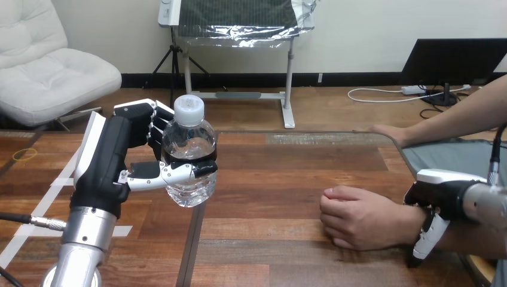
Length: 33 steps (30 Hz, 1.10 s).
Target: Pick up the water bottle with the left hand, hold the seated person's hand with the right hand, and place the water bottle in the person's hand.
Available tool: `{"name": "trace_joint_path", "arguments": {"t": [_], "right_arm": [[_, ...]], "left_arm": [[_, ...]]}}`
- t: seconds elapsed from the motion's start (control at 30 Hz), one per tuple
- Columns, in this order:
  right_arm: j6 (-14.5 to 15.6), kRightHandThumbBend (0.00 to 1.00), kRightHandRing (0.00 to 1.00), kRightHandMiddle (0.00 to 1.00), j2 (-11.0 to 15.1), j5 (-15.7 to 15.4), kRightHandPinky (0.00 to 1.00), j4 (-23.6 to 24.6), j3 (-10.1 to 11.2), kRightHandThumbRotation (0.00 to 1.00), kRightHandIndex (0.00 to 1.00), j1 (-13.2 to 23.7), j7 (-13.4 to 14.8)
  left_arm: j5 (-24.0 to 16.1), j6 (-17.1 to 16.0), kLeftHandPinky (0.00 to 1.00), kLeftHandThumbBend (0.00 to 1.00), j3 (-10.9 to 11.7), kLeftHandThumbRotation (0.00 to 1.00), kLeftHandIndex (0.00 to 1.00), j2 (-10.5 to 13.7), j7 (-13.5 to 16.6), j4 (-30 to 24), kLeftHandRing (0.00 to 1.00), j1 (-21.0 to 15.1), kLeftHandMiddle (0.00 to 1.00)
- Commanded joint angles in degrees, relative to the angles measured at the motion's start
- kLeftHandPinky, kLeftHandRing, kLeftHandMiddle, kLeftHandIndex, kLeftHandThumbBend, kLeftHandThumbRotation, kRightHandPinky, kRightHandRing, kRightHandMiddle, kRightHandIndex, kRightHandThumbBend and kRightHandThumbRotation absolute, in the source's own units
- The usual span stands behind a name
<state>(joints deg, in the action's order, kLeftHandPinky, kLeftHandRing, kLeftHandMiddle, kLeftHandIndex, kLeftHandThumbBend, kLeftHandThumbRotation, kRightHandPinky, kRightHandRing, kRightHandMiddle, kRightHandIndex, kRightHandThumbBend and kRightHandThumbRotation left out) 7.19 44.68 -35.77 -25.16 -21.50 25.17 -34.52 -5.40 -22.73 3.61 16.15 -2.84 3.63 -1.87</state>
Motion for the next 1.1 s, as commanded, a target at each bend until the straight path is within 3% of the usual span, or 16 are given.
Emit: {"name": "trace_joint_path", "arguments": {"t": [0.0, 0.4, 0.63, 1.07], "right_arm": [[1.5, 0.84, 0.31, 0.42, -1.4, 0.2, 0.21, 0.1, 0.4, 0.00, 0.52, -2.8, 1.2], [3.2, 0.82, 0.28, 0.38, -1.2, 0.4, 0.19, 1.2, 0.1, 0.00, 0.43, -2.8, 0.1], [2.6, 0.82, 0.35, 0.44, -0.8, 0.4, 0.23, 1.7, 0.3, 0.00, 0.42, -3.3, 0.3], [1.4, 0.84, 0.29, 0.38, -0.7, 2.1, 0.20, 1.7, 1.6, 0.00, 0.41, -4.0, 0.8]], "left_arm": [[0.2, -1.8, 0.23, 0.73, 1.4, 0.00, 0.36, -0.3, 1.0, -3.4, 0.29, -2.1, 0.33], [0.7, -2.3, 0.23, 0.72, 1.5, 0.00, 0.36, -0.5, 0.9, -3.2, 0.28, -2.0, 0.33], [0.4, -2.8, 0.23, 0.72, 1.5, 0.00, 0.35, -0.3, 1.0, -3.0, 0.28, -2.0, 0.33], [0.1, -2.9, 0.23, 0.73, 1.6, 0.00, 0.35, -0.4, 1.4, -2.9, 0.28, -1.8, 0.32]]}}
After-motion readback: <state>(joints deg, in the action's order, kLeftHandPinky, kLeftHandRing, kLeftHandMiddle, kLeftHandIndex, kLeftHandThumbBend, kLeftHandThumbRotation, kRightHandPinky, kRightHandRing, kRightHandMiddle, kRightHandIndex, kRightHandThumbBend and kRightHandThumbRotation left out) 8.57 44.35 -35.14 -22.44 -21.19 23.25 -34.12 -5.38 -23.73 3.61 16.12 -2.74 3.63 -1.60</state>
